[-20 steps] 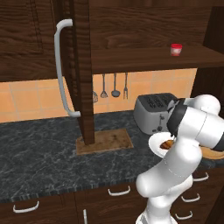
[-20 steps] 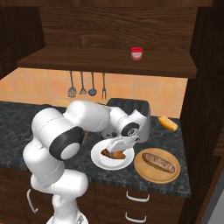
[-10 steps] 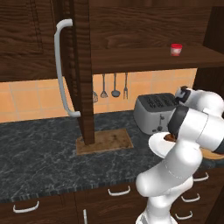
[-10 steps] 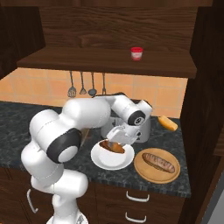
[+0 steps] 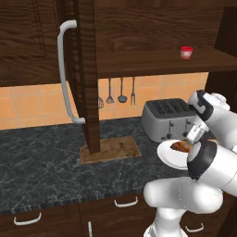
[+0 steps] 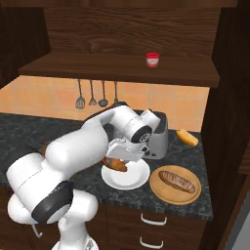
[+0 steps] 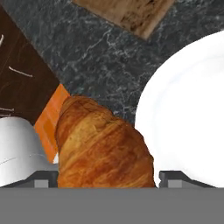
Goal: From the different types of pastries on the counter, select a croissant and place it on the cutting board. Then retrieve a jar of jam from the cabinet and place it alongside the croissant on the cutting board.
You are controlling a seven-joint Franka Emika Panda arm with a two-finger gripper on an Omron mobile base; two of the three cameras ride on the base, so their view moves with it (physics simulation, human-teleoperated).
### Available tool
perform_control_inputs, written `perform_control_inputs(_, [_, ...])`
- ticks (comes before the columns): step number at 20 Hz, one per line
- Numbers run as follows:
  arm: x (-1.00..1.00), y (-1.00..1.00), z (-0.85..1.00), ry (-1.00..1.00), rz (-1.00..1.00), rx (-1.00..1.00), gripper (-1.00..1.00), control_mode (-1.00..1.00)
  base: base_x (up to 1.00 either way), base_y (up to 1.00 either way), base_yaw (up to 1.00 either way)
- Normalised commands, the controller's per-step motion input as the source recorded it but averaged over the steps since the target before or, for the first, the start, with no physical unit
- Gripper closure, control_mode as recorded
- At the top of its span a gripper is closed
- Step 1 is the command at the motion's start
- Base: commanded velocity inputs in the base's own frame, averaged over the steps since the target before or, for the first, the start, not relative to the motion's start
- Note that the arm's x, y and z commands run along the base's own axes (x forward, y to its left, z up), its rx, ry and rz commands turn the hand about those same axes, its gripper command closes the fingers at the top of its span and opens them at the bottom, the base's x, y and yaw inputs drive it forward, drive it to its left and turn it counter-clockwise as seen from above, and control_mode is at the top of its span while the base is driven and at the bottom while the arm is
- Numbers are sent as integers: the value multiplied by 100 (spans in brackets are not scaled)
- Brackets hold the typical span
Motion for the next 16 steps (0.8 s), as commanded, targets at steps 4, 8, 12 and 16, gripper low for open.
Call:
perform_control_inputs(4, [-19, 96, 40, -9, -37, -15, 100, -100, 0, 0, 0])
perform_control_inputs(8, [-4, 100, 12, -4, -38, -17, 100, -100, 0, 0, 0])
perform_control_inputs(12, [0, 100, 1, -3, -45, -17, 100, -100, 0, 0, 0])
perform_control_inputs(16, [42, 82, 1, -1, -40, -15, 100, -100, 0, 0, 0])
